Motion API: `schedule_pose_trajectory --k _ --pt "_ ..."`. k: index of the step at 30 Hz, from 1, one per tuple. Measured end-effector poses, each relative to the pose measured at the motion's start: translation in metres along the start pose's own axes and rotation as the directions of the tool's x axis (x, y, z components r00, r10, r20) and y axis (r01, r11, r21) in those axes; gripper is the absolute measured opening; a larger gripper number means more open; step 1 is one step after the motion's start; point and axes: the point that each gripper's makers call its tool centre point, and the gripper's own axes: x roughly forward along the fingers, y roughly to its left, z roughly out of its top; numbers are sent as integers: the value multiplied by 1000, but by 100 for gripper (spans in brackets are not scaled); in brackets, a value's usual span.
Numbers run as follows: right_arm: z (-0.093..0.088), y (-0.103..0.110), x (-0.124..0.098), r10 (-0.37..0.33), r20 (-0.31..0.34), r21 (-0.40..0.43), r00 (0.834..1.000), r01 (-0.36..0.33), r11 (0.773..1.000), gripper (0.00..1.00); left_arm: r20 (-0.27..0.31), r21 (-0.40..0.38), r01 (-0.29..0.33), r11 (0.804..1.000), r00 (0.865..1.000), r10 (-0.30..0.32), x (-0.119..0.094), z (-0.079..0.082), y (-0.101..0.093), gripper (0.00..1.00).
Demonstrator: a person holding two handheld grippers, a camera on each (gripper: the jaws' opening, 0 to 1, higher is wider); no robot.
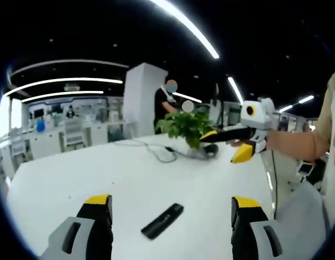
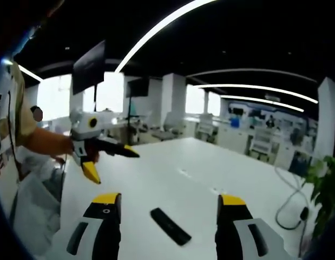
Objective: Press the specified remote control buttons in sequence, fully releasing each button before pressing the next.
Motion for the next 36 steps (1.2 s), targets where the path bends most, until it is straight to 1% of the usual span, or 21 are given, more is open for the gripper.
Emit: schedule_pose_trajectory --k 6,20,26,36 --pt "-1 -5 5 4 -10 -11 1000 -4 1000 70 -10 9 2 1000 1000 -2 5 -1 7 93" --pt "-9 -11 19 22 -39 -26 999 -23 999 70 -38 27 18 999 999 -17 19 -8 14 93" --pt "-14 -16 24 30 -53 -34 998 -32 999 70 -60 33 19 999 998 -17 27 -16 20 93" --pt "-17 -20 31 46 -66 -40 997 -49 998 70 -69 37 32 999 997 -29 36 -16 23 93"
